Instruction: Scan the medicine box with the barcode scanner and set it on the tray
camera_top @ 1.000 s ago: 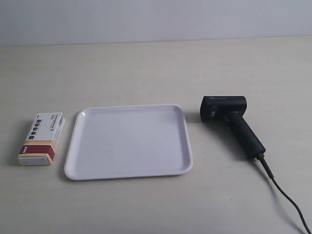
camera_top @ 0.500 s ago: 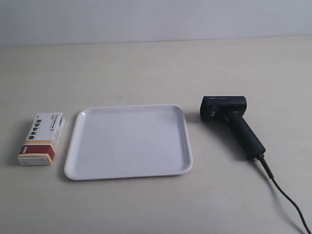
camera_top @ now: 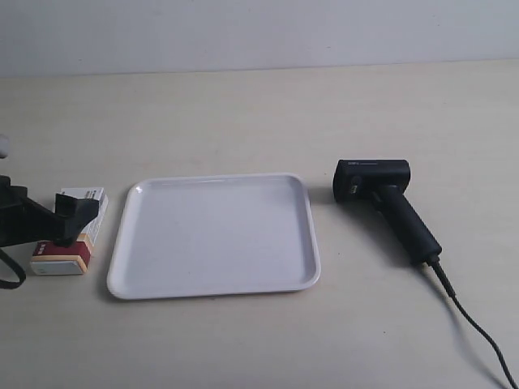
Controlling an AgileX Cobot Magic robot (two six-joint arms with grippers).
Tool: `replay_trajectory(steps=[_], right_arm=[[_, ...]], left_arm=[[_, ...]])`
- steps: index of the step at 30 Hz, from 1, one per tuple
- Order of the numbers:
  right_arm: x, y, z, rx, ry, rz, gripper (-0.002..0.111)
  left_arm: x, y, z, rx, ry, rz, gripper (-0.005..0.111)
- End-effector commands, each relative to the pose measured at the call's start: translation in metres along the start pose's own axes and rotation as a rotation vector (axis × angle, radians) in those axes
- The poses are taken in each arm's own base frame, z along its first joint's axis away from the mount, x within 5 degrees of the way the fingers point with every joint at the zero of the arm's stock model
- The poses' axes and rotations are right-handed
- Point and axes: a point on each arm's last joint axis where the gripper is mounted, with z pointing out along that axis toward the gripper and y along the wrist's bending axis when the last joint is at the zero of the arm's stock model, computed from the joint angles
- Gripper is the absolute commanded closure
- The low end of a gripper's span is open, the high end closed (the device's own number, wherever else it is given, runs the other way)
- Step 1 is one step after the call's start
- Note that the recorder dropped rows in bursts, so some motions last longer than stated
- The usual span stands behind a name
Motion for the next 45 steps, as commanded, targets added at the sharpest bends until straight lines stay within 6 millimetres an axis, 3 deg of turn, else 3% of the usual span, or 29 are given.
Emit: replay_trajectory(steps=[1,13,20,24,33,38,45], right_arm=[[0.001,-0.001,0.000,0.002,-0.003,-0.019,0.108],[0.002,-0.001,0.000,0.005,0.006,-0.017,0.108],[0.002,-0.001,0.000,0.007,0.013,-0.017,0.108],[0.002,-0.001,0.000,0.007,0.013,-0.017,0.108],[0.003,-0.001,0.000,0.010,0.025,-0.021,0.108],[0.004,-0.002,-0.001,0.011,0.031,-0.085,0.108],[-0.016,0.010,0.010,0.029,0.071,-0.077,0.108]], left_arm=[[-0.001,0.000,0.011,0.022,-0.016,-0.011,0.003],[0.019,0.003,0.039,0.034,0.090,0.019,0.003],[0.020,0.005,0.042,0.021,0.129,0.062,0.005],[0.020,0.005,0.042,0.022,0.129,0.069,0.026],[0.018,0.005,0.041,0.023,0.118,0.077,0.106],[0.001,0.002,0.031,0.039,0.049,0.111,0.107],[-0.063,-0.014,0.021,0.246,-0.033,0.322,0.107]])
